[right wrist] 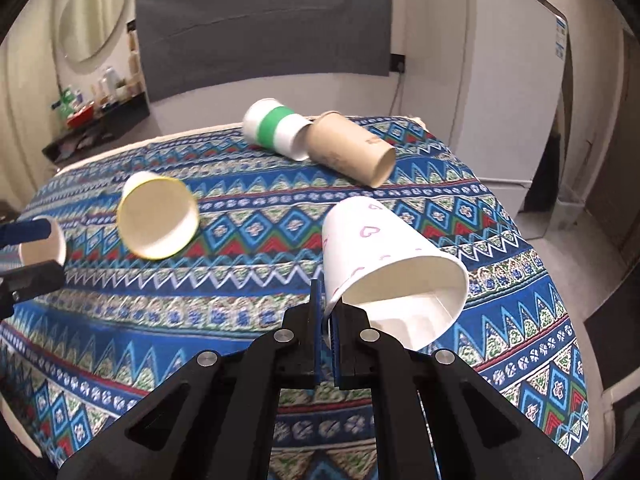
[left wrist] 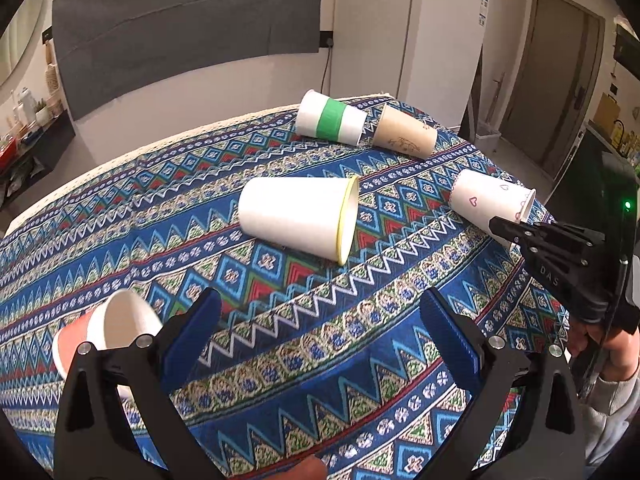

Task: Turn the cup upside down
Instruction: 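Close the right gripper on the pink-heart cup's body and lift it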

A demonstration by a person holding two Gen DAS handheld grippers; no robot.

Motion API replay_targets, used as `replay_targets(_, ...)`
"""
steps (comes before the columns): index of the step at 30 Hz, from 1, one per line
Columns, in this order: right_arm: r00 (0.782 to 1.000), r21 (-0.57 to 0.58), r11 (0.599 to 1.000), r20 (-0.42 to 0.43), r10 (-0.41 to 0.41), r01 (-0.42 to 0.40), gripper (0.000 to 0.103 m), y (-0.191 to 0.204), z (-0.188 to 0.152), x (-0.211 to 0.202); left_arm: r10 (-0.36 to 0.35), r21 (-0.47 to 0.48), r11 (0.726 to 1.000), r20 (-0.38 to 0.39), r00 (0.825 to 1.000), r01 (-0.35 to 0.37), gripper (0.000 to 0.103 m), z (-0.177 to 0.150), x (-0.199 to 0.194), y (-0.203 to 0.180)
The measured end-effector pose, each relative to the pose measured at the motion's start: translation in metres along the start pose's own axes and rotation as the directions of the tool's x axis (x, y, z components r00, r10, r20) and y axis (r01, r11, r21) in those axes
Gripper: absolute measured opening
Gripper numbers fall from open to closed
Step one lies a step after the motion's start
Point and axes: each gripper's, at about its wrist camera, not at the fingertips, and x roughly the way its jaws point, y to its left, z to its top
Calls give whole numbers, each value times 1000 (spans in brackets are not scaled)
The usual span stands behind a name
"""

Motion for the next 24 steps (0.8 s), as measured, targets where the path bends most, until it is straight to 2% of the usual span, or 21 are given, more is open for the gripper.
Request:
replay_targets(4,999,-52,998,22,40,-39,4,24,-9,-14,38,-7,999,11,999,-38,97,-9,-13,5)
replay_targets(10,987,-124,980,37,159,-153,4,62,-24,-34,73,-44,996,29,997,-71,97,-22,-35,18)
replay_targets(13,967,-160,955,24,255,-248,4,78,-29,-40,76,-86,994,25,997,-74,97,-29,-42,25)
replay_targets(17,939,-197,920,-4,344,-338,4,96,-40,-45,66,-120,991,17,998,-63,97,-36,-49,29)
replay_targets(22,906,-206,885,-21,422,-417,4,100,-52,-52,80,-129,989,35,996,-75,97,-41,-59,25)
replay_targets(24,902,-211,879,-24,432,-427,7,99,-55,-55,77,-133,989,38,996,-71,97,-41,-61,23)
